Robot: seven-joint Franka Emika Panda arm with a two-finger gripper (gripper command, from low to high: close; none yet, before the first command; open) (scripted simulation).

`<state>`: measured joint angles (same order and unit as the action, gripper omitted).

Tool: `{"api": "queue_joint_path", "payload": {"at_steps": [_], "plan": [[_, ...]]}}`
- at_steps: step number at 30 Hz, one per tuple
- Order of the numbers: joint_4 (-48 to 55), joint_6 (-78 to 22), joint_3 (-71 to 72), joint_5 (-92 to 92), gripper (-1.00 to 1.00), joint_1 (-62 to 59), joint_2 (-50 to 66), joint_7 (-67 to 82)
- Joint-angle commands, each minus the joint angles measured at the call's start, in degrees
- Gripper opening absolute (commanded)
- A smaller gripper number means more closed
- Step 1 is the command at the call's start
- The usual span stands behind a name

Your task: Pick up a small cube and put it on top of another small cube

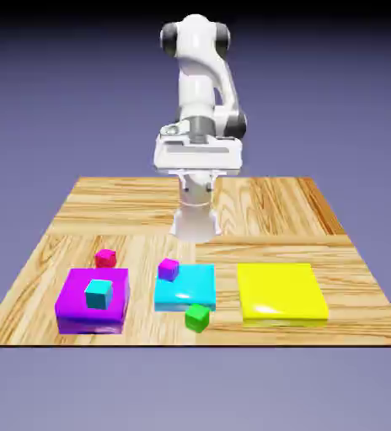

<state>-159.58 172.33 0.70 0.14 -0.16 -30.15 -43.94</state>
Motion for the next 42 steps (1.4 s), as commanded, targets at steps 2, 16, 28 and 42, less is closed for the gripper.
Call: {"api": "queue_joint_path", "payload": {"at_steps": [2, 16, 28, 42], "plan": [[2.4, -2.8, 1.2, 0.2, 0.00, -1.4, 4.2, -2.5], [18.9, -22.3, 9.3, 1.9, 0.00, -11.2, 33.2, -19.6], [28.4, -29.4, 13.3, 2.0, 0.00, -16.0, 54.3, -30.1], [33.7, -40.0, 7.0, 7.9, -1.00, -20.8, 46.6, -41.4]]}}
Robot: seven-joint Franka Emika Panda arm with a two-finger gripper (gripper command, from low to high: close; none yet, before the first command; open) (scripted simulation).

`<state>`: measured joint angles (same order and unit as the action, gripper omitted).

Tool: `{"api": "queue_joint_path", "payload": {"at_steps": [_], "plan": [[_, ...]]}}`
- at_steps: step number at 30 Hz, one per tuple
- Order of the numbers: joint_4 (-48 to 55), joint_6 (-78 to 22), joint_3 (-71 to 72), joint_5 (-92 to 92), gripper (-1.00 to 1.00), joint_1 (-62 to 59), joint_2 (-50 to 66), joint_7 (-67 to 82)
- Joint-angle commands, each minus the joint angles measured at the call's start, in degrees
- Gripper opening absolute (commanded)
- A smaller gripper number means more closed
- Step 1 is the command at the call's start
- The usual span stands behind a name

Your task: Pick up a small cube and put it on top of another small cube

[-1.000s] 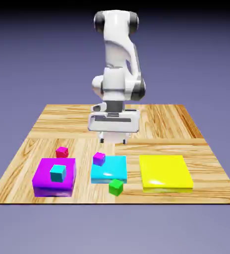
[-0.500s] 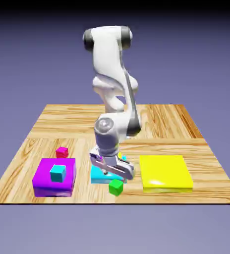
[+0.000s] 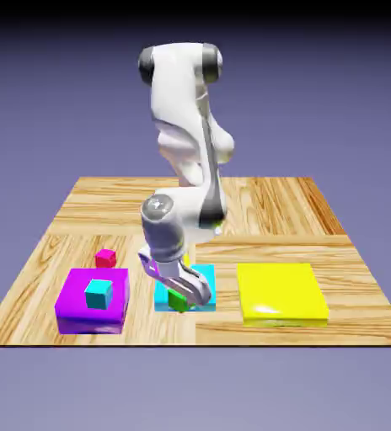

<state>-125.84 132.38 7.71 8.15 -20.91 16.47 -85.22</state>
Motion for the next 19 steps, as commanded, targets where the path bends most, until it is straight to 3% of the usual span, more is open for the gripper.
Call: {"api": "queue_joint_path", "payload": {"at_steps": [1, 9, 13, 14, 19], "plan": [[1.1, -1.4, -1.5, 0.9, -1.00, -0.8, -0.8, -2.6], [8.0, -9.8, -10.8, 7.5, -1.00, -5.9, -5.4, -18.0], [4.6, -0.8, -9.6, 9.7, -1.00, -5.4, 0.2, -16.3], [4.6, -0.8, -9.6, 9.7, 1.00, -5.4, 0.2, -16.3], [8.0, -9.8, -10.8, 7.5, 1.00, -5.9, -5.4, -18.0]]}}
